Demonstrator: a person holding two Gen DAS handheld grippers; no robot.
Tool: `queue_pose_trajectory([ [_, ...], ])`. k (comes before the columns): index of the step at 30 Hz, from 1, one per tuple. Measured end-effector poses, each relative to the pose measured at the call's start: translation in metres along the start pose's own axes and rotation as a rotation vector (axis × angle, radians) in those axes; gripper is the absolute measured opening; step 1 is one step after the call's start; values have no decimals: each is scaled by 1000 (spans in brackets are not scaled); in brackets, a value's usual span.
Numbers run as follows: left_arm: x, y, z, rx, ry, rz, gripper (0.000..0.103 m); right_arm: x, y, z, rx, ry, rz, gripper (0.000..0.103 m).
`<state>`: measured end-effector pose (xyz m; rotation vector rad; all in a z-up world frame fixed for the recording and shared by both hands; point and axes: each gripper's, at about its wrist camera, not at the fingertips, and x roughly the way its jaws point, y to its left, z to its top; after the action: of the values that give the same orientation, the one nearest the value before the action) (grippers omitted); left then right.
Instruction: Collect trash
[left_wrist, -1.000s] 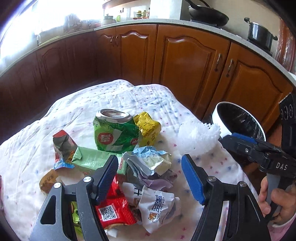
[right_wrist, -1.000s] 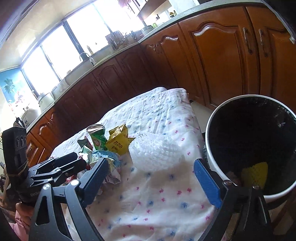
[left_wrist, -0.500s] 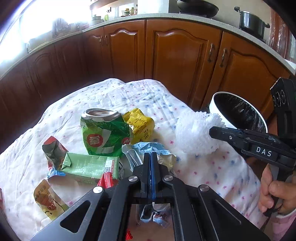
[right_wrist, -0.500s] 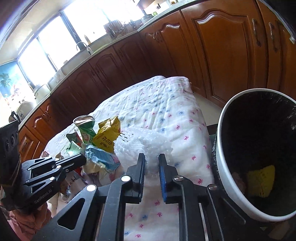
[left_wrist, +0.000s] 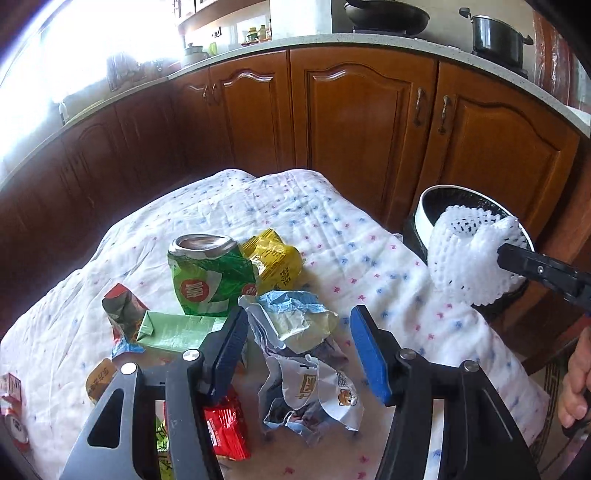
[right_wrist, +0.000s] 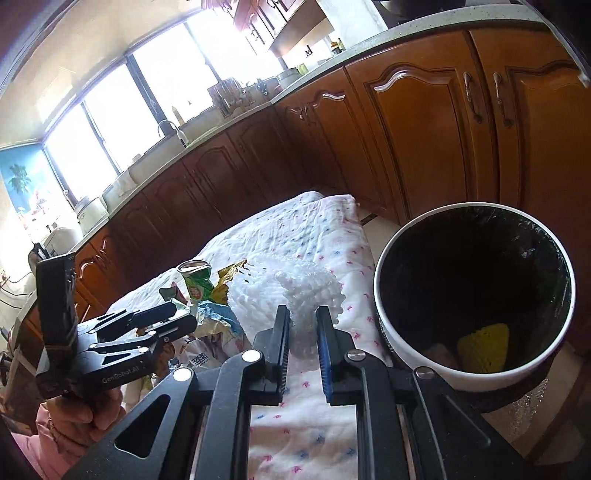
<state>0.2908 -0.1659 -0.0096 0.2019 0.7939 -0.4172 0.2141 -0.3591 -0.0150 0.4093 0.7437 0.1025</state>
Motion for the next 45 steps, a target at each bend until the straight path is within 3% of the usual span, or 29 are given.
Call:
queue_pose_trajectory([
  [3,-14,6,-9,-27,-1,-47,60,-6,-3,-7,15,2,1,14],
  [4,-18,6,-15,-37,0,-51,66,-7,-4,-10,20,4,3,14],
  [9,-17,-7,-48,-27,35,-8,69,-8,-7,-25,40,16,14,14],
  [10,-11,-12,-53,-18,46,10,63,-8,-8,-27,43,21,17,14],
  [11,-7,-15,-56,-15,54,27,48,-8,-8,-29,44,25,18,14],
  [12,-3,-17,-58,-15,60,39,39,-6,-8,-30,47,28,20,14],
  [13,1,-18,-59,-21,63,40,21,-5,-8,-30,47,30,21,15],
  [16,2,-13,-60,-81,63,-29,6,-8,-6,-31,46,27,24,14],
  [21,-20,-18,-59,-77,2,-56,6,-23,-6,-32,35,-1,26,14],
  [29,-45,-32,-50,-82,-48,-172,6,-43,-23,-34,52,-29,-10,14],
  [37,-35,-64,-24,-20,-63,-222,6,-60,-51,-25,81,-64,-76,14],
  [45,-2,-86,17,19,-41,-265,6,-66,-77,-7,87,-86,-149,14],
])
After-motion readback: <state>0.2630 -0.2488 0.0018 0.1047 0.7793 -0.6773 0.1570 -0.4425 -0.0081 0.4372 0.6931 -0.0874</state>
